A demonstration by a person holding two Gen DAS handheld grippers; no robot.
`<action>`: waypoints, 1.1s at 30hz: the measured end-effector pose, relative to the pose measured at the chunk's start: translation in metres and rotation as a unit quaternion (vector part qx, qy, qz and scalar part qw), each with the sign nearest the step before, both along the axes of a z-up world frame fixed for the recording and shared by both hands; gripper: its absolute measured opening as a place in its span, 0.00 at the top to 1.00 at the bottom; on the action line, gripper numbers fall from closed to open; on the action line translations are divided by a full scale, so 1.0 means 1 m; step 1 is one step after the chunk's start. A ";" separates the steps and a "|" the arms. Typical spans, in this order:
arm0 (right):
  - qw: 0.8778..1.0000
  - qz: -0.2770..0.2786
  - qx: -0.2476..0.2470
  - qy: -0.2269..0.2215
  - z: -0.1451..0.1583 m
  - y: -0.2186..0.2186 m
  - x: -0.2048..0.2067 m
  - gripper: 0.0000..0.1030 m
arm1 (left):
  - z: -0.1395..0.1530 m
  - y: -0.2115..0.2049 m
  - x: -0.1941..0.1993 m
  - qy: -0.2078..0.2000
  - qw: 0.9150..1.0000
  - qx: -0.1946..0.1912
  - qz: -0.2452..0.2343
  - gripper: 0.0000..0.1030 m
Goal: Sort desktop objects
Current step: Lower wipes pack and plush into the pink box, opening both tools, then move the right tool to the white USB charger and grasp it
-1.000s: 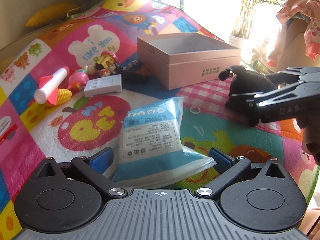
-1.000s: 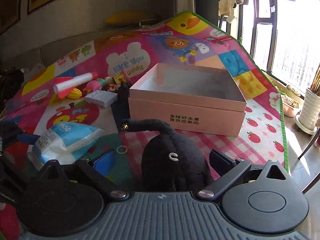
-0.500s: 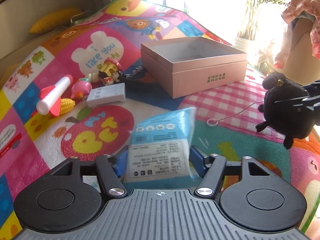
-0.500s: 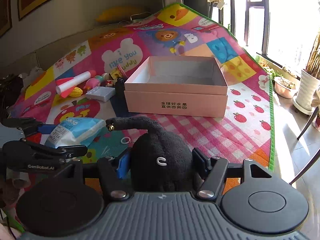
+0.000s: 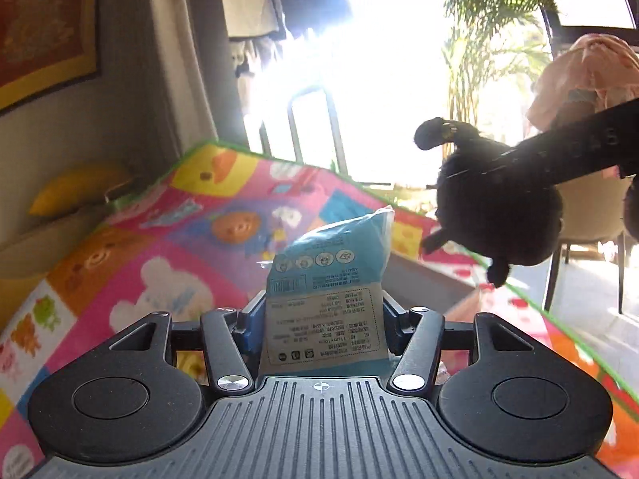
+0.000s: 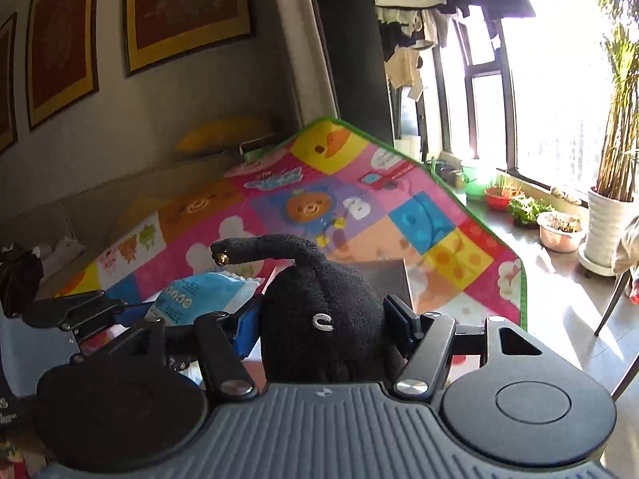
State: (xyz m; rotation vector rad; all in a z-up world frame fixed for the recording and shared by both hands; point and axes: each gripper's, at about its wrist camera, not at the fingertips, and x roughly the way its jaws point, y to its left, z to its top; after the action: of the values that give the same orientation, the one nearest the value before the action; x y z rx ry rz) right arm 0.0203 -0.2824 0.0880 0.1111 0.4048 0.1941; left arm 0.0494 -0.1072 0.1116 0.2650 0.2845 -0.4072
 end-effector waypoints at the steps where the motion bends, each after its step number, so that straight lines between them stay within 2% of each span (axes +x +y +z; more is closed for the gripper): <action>1: 1.000 -0.008 -0.005 -0.006 0.006 0.000 0.020 0.37 | 0.001 -0.007 0.019 -0.002 1.000 -0.003 -0.005 0.25; 2: 1.000 -0.014 -0.012 -0.008 0.009 0.001 0.041 0.36 | 0.000 -0.011 0.034 -0.001 1.000 0.000 0.001 0.14; 4: 1.000 -0.015 -0.015 0.002 0.008 -0.001 0.079 0.27 | -0.002 -0.009 0.053 0.004 1.000 0.000 0.030 0.08; 8: 0.999 -0.035 -0.015 0.030 -0.014 -0.014 0.111 0.27 | -0.014 0.028 0.046 0.038 0.998 -0.033 0.027 0.04; 10: 0.997 -0.048 -0.025 0.046 -0.037 -0.021 0.117 0.27 | -0.027 0.041 0.040 0.060 0.997 -0.036 0.017 0.03; 12: 0.995 -0.064 -0.021 0.078 -0.062 -0.027 0.127 0.27 | -0.042 0.048 0.039 0.099 0.994 -0.045 -0.006 0.03; 14: 0.990 -0.073 0.004 0.119 -0.086 -0.032 0.137 0.27 | -0.053 0.051 0.040 0.134 0.989 -0.059 -0.034 0.03; 17: 0.986 -0.047 0.046 0.155 -0.105 -0.026 0.144 0.31 | -0.065 0.052 0.039 0.148 0.985 -0.066 -0.052 0.03; 19: 0.987 -0.052 0.020 0.149 -0.105 -0.010 0.144 0.28 | -0.069 0.053 0.039 0.147 0.986 -0.063 -0.049 0.03; 24: 0.989 -0.011 -0.017 0.144 -0.103 0.020 0.152 0.28 | -0.071 0.078 0.033 0.138 0.987 -0.076 -0.012 0.03; 26: 0.992 -0.009 -0.048 0.120 -0.095 0.032 0.151 0.31 | -0.070 0.094 0.023 0.120 0.991 -0.062 0.023 0.02; 28: 0.993 -0.022 -0.085 0.075 -0.078 0.048 0.142 0.31 | -0.073 0.110 0.017 0.104 0.992 -0.030 0.067 0.02; 30: 0.992 0.000 -0.122 0.038 -0.061 0.073 0.129 0.31 | -0.078 0.128 0.021 0.109 0.988 0.000 0.113 0.02; 33: 0.983 0.079 -0.163 0.016 -0.052 0.124 0.109 0.31 | -0.084 0.157 0.035 0.136 0.979 0.002 0.155 0.02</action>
State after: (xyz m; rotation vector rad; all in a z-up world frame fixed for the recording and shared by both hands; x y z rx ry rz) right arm 0.1288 -0.1585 0.0362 -0.2406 0.4736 0.2800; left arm 0.0846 0.0499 0.0278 0.1647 0.5867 -0.1333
